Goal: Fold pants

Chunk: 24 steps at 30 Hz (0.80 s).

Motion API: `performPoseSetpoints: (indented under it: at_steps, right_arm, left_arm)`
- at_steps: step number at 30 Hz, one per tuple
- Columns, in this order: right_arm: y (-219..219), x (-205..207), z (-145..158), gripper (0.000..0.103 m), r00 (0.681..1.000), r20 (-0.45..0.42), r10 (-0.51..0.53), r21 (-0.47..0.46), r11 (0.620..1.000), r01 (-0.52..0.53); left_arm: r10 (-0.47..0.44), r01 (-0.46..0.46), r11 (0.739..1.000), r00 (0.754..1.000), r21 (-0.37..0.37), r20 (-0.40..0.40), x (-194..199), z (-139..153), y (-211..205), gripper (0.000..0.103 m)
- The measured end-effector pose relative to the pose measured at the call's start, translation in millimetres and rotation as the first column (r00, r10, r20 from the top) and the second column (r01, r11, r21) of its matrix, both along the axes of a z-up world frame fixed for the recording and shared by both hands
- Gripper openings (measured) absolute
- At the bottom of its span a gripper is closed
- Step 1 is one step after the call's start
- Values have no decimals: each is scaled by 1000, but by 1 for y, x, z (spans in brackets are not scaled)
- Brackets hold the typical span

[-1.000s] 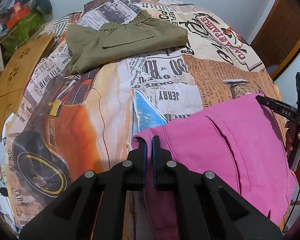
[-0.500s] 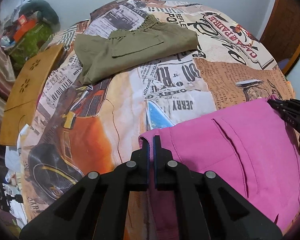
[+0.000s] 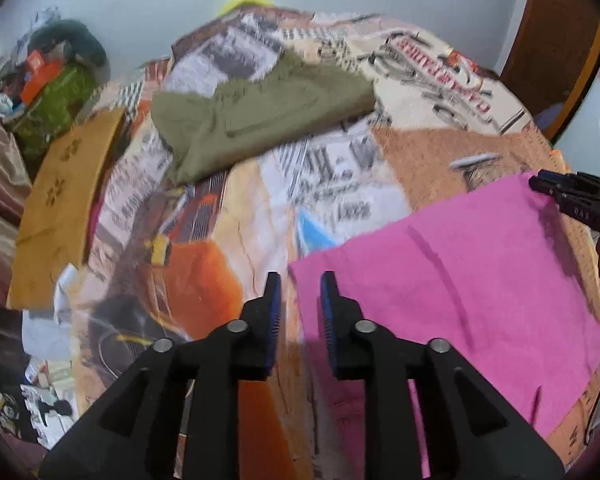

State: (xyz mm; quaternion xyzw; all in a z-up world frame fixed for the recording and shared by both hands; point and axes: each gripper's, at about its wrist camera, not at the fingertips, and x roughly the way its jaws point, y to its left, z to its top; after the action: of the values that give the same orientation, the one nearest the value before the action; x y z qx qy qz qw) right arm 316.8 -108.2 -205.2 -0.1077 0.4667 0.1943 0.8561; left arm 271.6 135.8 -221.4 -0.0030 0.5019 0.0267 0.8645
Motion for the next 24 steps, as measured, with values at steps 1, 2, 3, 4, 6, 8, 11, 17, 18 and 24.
performPoseSetpoints:
  at_steps: [1,2,3,4,6,8,11,17,18,24]
  right_arm:
    - [2,-3,6,30,1000,8,5,16,1000,-5]
    - [5,-6,14,32,1000,16,18,38,999,-18]
    - [10,-10,22,35,999,30,37,62,997,-39]
    - [16,-13,29,40,997,47,54,78,995,-57]
    - [27,-19,37,44,994,67,83,104,991,-89]
    - [42,-21,38,44,991,53,124,133,982,-131]
    - [65,-22,24,44,982,-13,187,141,973,-183]
    - [80,-17,-29,44,947,-209,244,105,968,-226]
    - [78,-18,-31,44,946,-204,251,117,966,-231]
    - [59,-24,-25,44,947,-190,258,111,964,-240]
  left_arm:
    - [-1,1,1000,1000,-5,16,2,6,-3,41]
    - [3,-3,1000,999,-10,33,6,11,-7,50]
    - [8,-8,1000,999,-14,45,9,13,-10,63]
    - [4,-3,1000,998,-28,58,14,16,-15,64]
    - [-23,25,998,999,-51,39,24,15,-27,64]
    - [-58,59,996,998,-62,21,32,10,-41,64]
    - [-124,123,992,991,-18,-41,42,-8,-67,64]
    - [-193,204,977,968,55,-162,49,-50,-86,64]
    - [-196,206,977,968,52,-154,46,-50,-85,64]
    - [-201,207,977,972,40,-119,32,-43,-77,65]
